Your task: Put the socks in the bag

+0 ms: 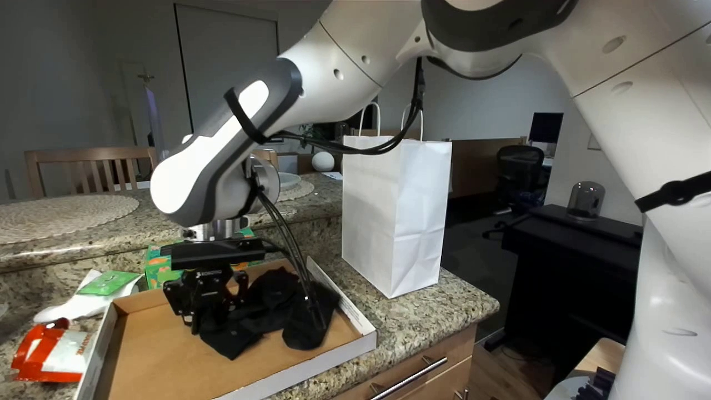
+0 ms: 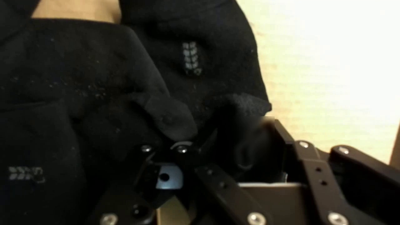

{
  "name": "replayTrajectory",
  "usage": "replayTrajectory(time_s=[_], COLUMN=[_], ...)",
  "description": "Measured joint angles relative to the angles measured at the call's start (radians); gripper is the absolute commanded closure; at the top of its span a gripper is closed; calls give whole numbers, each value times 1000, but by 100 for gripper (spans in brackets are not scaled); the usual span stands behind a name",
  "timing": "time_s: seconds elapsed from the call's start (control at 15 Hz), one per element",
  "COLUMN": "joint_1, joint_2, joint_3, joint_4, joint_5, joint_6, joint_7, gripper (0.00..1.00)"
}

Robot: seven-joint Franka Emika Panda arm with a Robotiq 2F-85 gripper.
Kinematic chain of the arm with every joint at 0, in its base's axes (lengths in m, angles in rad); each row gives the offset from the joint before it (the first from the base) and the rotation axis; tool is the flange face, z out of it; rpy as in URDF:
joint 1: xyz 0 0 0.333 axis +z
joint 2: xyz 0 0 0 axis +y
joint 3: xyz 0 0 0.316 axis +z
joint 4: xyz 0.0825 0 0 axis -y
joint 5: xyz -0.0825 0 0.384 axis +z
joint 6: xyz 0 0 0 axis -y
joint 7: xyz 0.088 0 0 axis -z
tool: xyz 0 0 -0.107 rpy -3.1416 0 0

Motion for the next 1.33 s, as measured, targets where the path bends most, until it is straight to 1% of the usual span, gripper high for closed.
replayTrajectory(time_s=[0.07, 0.27, 0.33, 0.4, 0.47, 0.73, 0.93, 1.07, 1.33], joint_1=[19, 57, 63, 66, 68, 69, 74, 74, 72], joint_2=[-4, -11, -14, -17, -20, -34, -71, -123, -247], joint_3=[-14, -39, -44, -45, -45, -40, -35, -27, -7], joint_4=[0, 0, 0, 1, 2, 20, 69, 116, 226], joint_5=[-4, -34, -47, -59, -70, -107, -180, -230, -291], joint_6=[0, -10, -21, -39, -60, -172, -274, -362, -569], joint_7=[43, 149, 177, 198, 211, 212, 212, 190, 117], gripper=[89, 93, 93, 90, 89, 90, 89, 90, 90])
